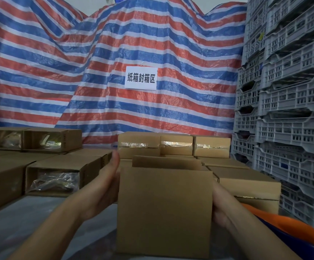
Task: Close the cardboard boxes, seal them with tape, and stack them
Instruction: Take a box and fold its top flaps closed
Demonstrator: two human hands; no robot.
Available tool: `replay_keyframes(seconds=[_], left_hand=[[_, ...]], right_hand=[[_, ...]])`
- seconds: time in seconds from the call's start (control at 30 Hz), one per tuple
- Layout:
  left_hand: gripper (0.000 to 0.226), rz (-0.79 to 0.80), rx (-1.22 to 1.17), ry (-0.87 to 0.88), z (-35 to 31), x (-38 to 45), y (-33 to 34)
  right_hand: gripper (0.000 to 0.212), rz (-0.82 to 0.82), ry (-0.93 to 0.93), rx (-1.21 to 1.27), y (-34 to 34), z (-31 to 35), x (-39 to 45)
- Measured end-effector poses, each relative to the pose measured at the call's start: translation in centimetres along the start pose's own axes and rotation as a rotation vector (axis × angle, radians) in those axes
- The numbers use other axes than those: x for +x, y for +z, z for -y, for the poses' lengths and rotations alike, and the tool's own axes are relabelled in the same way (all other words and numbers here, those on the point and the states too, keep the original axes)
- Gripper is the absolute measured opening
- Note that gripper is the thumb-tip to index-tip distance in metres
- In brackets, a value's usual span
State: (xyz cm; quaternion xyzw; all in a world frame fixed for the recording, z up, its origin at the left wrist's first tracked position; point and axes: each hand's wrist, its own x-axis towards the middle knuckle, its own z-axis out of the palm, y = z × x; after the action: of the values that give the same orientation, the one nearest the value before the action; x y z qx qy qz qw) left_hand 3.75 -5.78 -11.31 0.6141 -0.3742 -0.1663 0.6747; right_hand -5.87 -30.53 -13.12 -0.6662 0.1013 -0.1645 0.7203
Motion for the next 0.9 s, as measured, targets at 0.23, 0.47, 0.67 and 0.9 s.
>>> replay_keyframes(seconds=[0.23,0.47,0.67,0.9], left_hand=[[0.062,-0.136,0.073,-0.069,0.5,0.4,0.8],[0.029,-0.191,0.135,-0.144,0.3,0.4,1.3],[0.025,-0.188,0.086,-0.166,0.4,0.6,1.0],[0.051,-0.259,0.032,0.095,1.4,1.2,0.4]], right_hand=[[0.045,0.019,0.035,0.071,-0.1,-0.1,0.6],[0.048,0.03,0.065,0.198,-0.2,-0.4,0.8],[0.055,0.16,-0.002,0.137,-1.0,0.0,0.9],[0.056,0.27,-0.055,0.088,-1.6,0.2,1.0]])
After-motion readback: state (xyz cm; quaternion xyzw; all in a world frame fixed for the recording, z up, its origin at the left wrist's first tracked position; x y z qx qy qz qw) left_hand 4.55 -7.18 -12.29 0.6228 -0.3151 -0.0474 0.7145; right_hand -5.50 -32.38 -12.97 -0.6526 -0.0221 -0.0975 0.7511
